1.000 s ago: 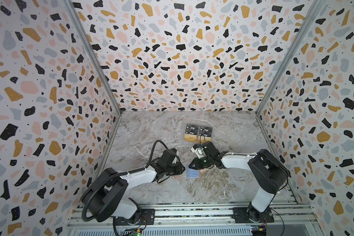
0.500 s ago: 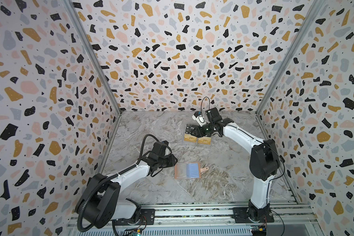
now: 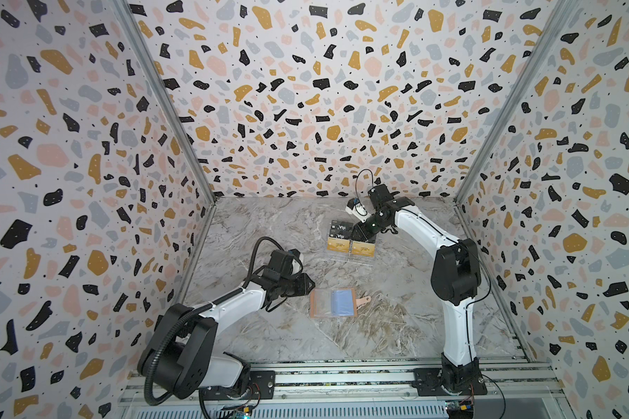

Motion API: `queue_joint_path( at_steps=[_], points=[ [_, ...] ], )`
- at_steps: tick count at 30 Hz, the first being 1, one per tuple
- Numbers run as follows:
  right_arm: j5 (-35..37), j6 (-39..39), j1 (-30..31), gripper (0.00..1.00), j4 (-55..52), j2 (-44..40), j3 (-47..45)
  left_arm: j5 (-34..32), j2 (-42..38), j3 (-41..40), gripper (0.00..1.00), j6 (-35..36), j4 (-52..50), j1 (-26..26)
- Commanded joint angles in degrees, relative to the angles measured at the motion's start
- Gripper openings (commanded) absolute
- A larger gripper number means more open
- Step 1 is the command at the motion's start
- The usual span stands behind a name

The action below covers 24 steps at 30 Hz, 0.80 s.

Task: Insert credit cards into a card holder
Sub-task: Pick up the credit card from the storage box.

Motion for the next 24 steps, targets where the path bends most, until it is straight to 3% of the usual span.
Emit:
queue_joint_path(
  at_steps=[1,12,24],
  points=[
    [0.73,-2.28,0.18,0.35,-3.27,0.09,1.61,1.71,0.41,-0.78,0.32,1.06,1.59,0.19],
    [8.81,-2.63,-0.3,0.34,-1.8,0.32,-0.11,2.71,1.07,-1.23,0.32,1.0,2.34,0.25],
    [10.42,-4.23,0.12,0.34,-1.25,0.06,-2.47,2.98,0.9,-1.47,0.32,1.28,2.04,0.33]
  ],
)
